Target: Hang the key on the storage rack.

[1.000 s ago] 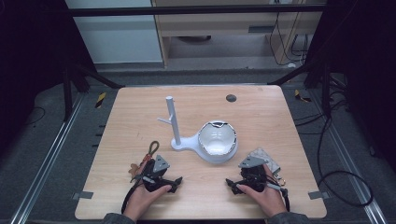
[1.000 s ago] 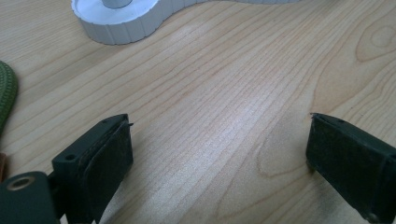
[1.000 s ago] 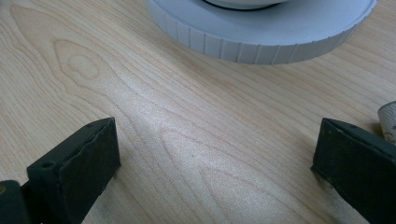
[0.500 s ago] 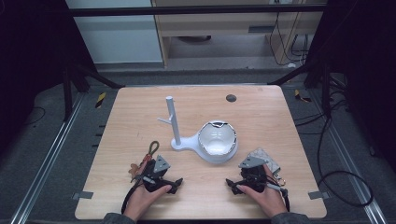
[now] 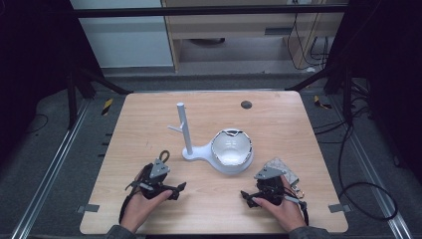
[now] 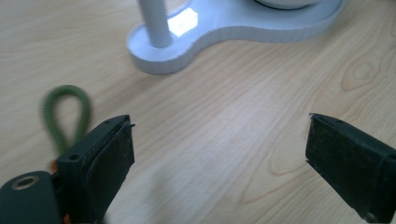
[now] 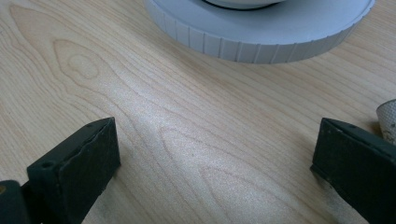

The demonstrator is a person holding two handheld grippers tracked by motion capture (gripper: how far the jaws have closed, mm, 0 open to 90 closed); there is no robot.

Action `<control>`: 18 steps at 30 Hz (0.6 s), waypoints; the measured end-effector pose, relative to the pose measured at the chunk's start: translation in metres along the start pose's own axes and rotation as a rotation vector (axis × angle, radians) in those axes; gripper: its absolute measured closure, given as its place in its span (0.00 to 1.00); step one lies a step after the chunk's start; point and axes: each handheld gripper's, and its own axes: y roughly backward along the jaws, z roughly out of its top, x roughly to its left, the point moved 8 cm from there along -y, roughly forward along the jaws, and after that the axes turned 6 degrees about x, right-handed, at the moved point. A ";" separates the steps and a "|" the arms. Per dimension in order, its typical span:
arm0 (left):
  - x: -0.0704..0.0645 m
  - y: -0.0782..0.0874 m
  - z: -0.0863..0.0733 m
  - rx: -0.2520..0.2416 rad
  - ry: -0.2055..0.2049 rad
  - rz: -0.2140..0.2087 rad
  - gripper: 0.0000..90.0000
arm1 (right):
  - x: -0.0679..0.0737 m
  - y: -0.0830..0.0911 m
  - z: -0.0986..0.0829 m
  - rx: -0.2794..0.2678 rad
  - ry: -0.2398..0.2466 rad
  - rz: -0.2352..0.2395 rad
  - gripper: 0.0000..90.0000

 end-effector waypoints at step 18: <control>0.076 0.008 0.014 0.194 0.085 0.119 0.17 | 0.000 0.000 0.000 0.004 -0.001 0.001 0.00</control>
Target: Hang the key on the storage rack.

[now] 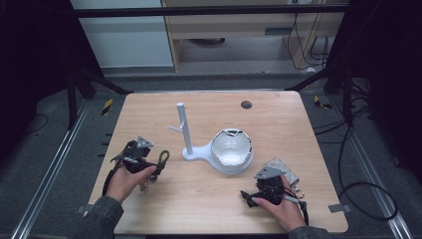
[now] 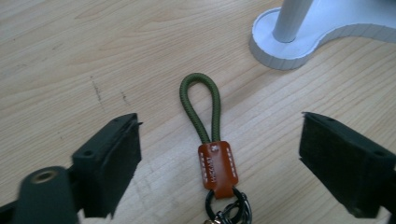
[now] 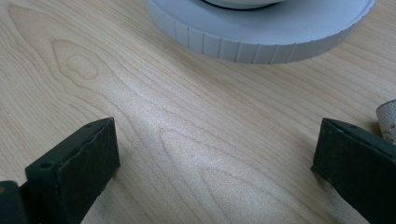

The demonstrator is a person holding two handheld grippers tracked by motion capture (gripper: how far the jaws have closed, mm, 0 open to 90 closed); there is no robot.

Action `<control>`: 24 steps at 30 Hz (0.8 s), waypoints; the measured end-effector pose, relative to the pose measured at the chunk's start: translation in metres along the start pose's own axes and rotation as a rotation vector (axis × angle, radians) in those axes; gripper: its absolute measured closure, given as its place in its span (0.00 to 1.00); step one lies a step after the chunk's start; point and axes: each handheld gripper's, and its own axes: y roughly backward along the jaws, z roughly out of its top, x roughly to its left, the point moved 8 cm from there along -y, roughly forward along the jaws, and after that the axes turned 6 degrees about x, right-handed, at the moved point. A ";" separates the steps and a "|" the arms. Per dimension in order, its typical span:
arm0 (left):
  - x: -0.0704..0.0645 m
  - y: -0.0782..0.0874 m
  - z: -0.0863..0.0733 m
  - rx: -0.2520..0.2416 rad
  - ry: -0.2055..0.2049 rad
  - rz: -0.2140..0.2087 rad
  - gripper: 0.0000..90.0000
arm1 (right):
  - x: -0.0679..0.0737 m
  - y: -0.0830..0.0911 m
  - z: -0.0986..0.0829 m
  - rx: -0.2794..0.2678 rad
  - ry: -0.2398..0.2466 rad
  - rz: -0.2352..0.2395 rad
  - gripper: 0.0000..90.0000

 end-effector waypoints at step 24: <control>-0.007 -0.025 -0.016 0.262 0.019 -0.046 0.52 | 0.000 0.000 0.000 -0.005 0.004 -0.004 0.00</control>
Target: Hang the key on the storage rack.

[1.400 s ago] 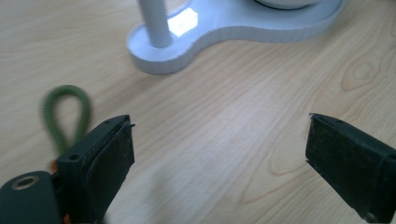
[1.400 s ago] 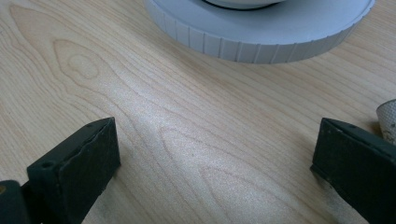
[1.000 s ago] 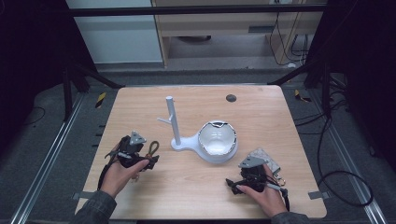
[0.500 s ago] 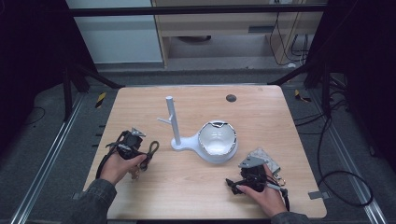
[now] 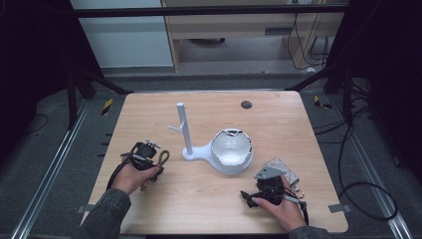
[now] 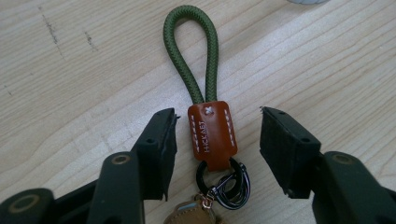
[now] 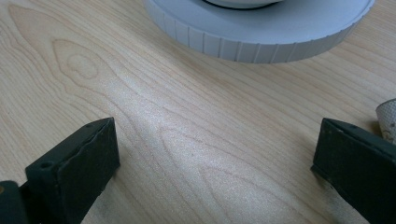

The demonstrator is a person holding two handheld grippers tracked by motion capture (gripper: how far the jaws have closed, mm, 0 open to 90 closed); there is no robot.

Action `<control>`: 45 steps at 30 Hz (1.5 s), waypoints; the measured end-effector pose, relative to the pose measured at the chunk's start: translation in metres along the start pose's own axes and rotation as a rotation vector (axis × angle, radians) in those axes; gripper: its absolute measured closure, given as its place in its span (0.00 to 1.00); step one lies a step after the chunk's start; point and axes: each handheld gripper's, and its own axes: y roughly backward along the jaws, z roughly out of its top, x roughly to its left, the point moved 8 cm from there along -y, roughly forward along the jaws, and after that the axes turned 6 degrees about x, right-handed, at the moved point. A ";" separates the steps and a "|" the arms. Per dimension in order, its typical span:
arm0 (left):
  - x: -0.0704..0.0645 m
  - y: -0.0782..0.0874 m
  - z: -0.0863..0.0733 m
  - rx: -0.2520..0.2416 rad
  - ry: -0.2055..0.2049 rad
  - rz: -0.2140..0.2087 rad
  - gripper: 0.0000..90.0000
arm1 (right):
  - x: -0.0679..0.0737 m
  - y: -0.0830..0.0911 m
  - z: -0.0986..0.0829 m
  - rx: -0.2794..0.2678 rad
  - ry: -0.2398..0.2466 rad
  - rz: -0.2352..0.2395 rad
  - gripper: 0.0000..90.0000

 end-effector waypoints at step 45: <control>0.001 0.039 -0.009 -0.212 -0.042 0.018 0.73 | 0.001 0.000 0.000 0.001 -0.003 0.003 0.00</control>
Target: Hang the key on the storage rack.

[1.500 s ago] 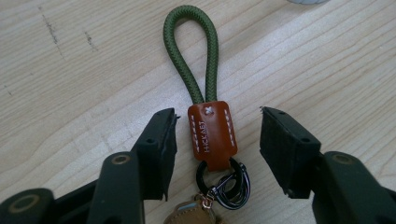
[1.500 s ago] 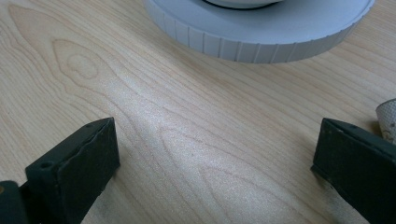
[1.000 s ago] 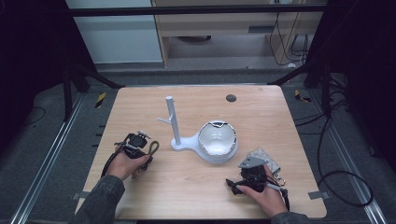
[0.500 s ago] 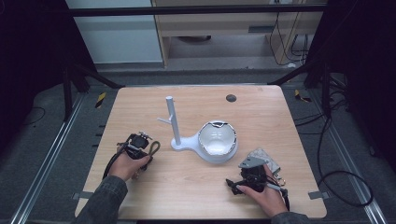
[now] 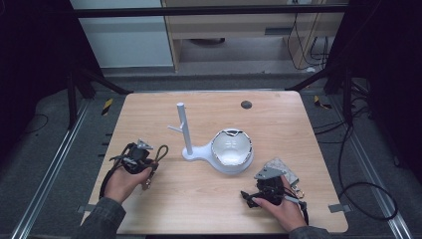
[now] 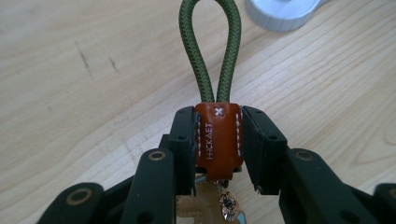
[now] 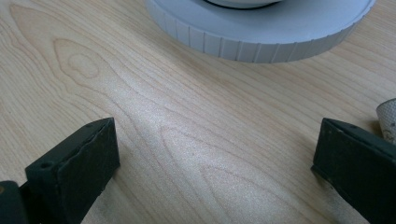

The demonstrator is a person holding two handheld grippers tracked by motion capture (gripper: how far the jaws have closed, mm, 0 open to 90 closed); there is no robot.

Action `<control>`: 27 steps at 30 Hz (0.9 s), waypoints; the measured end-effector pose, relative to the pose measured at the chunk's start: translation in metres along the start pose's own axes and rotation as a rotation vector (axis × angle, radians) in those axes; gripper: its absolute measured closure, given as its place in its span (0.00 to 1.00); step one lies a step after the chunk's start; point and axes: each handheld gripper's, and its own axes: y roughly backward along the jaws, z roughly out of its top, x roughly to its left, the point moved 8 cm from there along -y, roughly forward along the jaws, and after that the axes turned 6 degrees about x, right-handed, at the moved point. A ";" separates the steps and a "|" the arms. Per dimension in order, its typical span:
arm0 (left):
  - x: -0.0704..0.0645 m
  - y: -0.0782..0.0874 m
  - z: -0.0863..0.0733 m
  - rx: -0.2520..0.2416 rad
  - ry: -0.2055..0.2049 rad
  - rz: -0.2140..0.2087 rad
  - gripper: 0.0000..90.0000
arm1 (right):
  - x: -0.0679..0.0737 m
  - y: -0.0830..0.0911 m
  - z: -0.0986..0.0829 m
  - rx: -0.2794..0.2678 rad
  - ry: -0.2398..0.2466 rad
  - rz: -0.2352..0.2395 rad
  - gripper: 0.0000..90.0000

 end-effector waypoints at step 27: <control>-0.027 0.055 0.009 -0.314 -0.027 -0.010 0.73 | -0.004 -0.002 0.002 0.002 -0.026 -0.022 0.00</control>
